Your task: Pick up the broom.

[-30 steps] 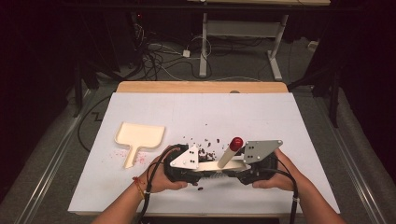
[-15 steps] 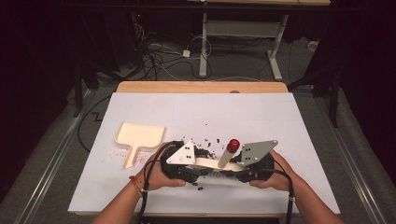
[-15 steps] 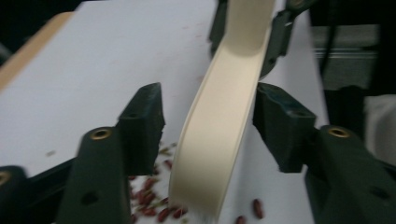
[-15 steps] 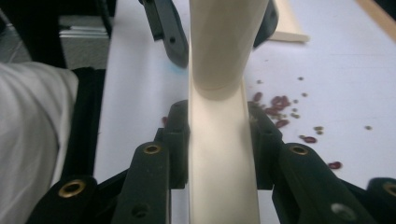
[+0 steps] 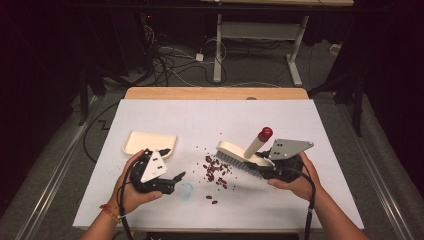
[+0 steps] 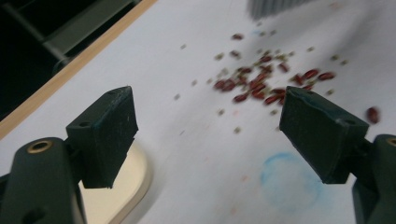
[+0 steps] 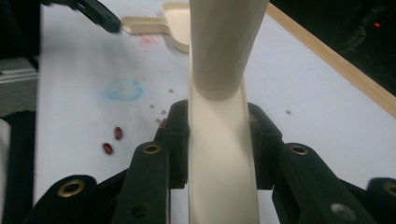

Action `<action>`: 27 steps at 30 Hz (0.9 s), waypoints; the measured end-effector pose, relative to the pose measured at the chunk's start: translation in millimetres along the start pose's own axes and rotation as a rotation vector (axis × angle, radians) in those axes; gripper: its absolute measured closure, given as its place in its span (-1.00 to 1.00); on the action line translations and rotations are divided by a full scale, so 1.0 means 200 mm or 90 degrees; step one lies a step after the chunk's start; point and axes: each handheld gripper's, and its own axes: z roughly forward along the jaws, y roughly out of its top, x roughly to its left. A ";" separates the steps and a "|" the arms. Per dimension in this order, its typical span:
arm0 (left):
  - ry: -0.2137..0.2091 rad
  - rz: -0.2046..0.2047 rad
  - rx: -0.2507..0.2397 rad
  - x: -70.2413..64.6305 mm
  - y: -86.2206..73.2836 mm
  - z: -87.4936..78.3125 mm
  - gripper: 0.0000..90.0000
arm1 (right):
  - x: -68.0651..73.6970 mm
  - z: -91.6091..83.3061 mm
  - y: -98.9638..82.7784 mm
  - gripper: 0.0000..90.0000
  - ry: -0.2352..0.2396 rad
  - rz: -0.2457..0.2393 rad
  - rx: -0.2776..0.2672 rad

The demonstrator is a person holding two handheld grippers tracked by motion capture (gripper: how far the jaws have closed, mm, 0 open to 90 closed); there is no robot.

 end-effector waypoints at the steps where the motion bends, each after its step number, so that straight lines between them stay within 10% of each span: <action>1: 0.013 -0.009 0.003 0.01 -0.03 -0.02 -0.60 | -0.01 0.00 0.00 0.49 -0.012 0.003 0.005; 13: 0.085 -0.091 0.025 0.04 -0.28 -0.07 -0.60 | -0.11 -0.04 -0.04 0.49 -0.098 0.047 -0.033; 27: 0.087 -0.075 0.042 0.01 -0.30 -0.06 -0.60 | -0.25 -0.02 -0.12 0.49 -0.168 0.064 -0.010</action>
